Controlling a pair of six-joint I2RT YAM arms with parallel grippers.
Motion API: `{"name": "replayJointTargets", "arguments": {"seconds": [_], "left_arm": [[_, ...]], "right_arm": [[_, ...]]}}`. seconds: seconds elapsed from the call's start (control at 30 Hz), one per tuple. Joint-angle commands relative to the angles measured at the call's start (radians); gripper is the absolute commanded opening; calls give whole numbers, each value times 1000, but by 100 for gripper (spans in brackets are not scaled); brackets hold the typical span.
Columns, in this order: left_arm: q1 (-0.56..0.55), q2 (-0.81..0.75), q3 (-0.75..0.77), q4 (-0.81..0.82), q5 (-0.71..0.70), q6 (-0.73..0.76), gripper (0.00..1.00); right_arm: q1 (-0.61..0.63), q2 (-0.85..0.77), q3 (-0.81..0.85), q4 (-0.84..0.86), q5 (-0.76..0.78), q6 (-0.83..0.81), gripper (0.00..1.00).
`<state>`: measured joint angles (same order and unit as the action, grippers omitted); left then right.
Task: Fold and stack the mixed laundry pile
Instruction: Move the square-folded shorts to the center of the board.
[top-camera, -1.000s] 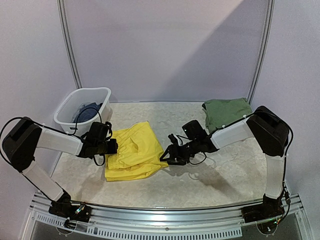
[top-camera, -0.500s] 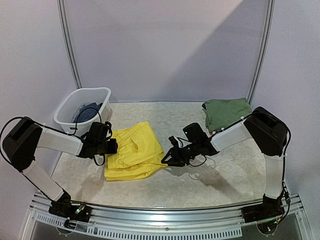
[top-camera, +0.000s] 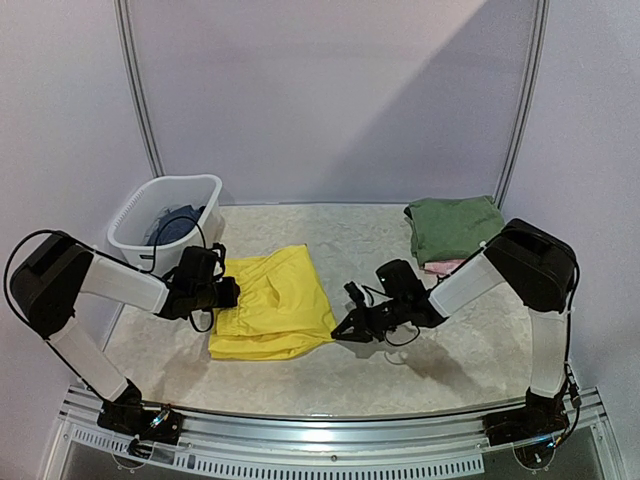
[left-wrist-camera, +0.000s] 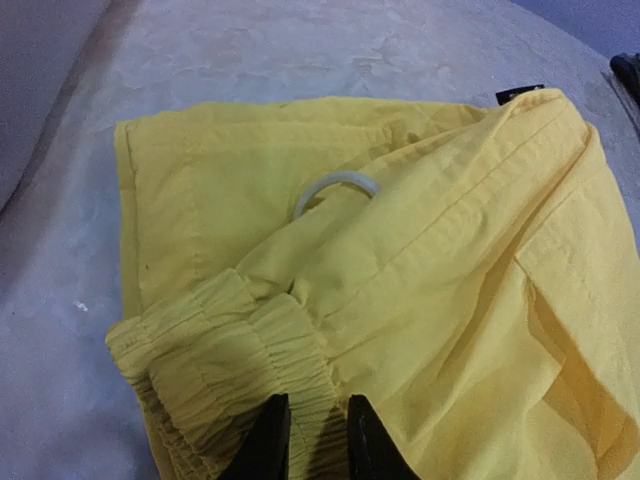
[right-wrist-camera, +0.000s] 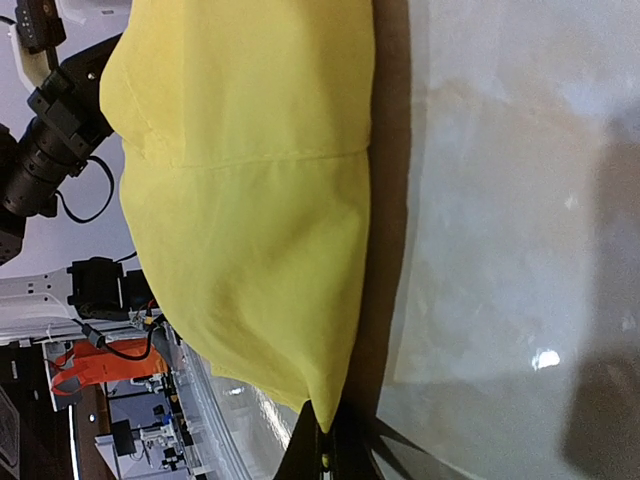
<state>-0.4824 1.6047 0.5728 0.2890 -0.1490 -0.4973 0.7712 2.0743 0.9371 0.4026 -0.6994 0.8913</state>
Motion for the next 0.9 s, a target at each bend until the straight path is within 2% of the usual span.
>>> {"name": "replayJointTargets", "arguments": {"seconds": [0.0, 0.27, 0.47, 0.6, 0.87], "left_arm": [[-30, 11, -23, -51, 66, 3, 19], [-79, -76, -23, -171, -11, 3, 19], [-88, -99, -41, -194, -25, 8, 20], [-133, -128, -15, -255, -72, 17, 20], [-241, -259, 66, -434, -216, 67, 26]], "right_arm": [[4, -24, -130, -38, 56, -4, 0], [55, -176, -354, -19, 187, 34, 0], [106, -194, -403, 40, 231, 88, 2], [110, -221, -387, -18, 264, 89, 22], [115, -449, -320, -365, 426, -9, 52]]}}
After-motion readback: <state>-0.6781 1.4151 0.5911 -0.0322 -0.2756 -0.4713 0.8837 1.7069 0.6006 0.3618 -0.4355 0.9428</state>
